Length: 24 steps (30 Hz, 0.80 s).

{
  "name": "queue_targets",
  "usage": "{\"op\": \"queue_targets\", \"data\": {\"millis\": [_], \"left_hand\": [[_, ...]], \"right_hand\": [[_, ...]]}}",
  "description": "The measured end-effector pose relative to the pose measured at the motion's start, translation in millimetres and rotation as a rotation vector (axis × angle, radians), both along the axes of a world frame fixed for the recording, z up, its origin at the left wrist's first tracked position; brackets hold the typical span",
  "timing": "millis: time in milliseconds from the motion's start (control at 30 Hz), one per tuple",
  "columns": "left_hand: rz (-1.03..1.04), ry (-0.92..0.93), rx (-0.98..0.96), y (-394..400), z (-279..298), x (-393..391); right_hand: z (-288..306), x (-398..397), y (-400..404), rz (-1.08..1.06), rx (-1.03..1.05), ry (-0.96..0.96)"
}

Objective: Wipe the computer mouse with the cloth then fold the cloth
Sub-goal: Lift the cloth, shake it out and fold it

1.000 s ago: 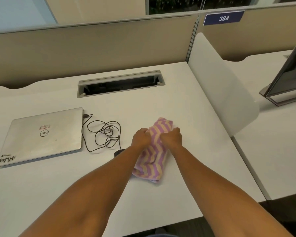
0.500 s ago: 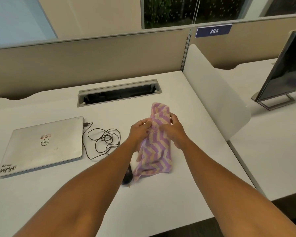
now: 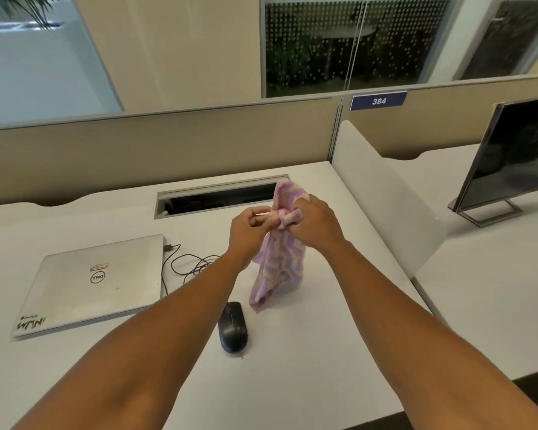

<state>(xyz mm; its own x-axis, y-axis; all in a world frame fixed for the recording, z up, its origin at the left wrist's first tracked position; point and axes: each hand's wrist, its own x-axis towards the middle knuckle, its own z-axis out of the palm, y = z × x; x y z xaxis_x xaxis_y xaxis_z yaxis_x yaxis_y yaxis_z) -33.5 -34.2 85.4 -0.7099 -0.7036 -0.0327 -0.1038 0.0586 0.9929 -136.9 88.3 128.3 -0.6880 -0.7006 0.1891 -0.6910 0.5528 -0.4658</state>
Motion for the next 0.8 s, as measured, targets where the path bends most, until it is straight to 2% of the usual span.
{"op": "queue_targets", "data": {"millis": [133, 267, 400, 533, 633, 800], "left_hand": [[-0.009, 0.054, -0.06, -8, 17, 8], [-0.031, 0.11, -0.093, -14, 30, 11], [-0.04, 0.165, -0.096, -17, 39, 14], [-0.07, 0.204, -0.062, -17, 41, 16], [-0.087, 0.216, -0.071, -17, 45, 16], [-0.166, 0.229, -0.087, -14, 53, 12]], "right_hand": [[25, -6, 1, -0.045, 0.149, 0.121], [44, -8, 2, -0.062, 0.234, 0.049], [57, 1, 1, -0.184, 0.106, -0.188], [54, -4, 4, -0.293, -0.175, -0.319], [54, -4, 7, -0.192, -0.19, -0.337], [55, 1, 2, 0.075, -0.149, -0.265]]}}
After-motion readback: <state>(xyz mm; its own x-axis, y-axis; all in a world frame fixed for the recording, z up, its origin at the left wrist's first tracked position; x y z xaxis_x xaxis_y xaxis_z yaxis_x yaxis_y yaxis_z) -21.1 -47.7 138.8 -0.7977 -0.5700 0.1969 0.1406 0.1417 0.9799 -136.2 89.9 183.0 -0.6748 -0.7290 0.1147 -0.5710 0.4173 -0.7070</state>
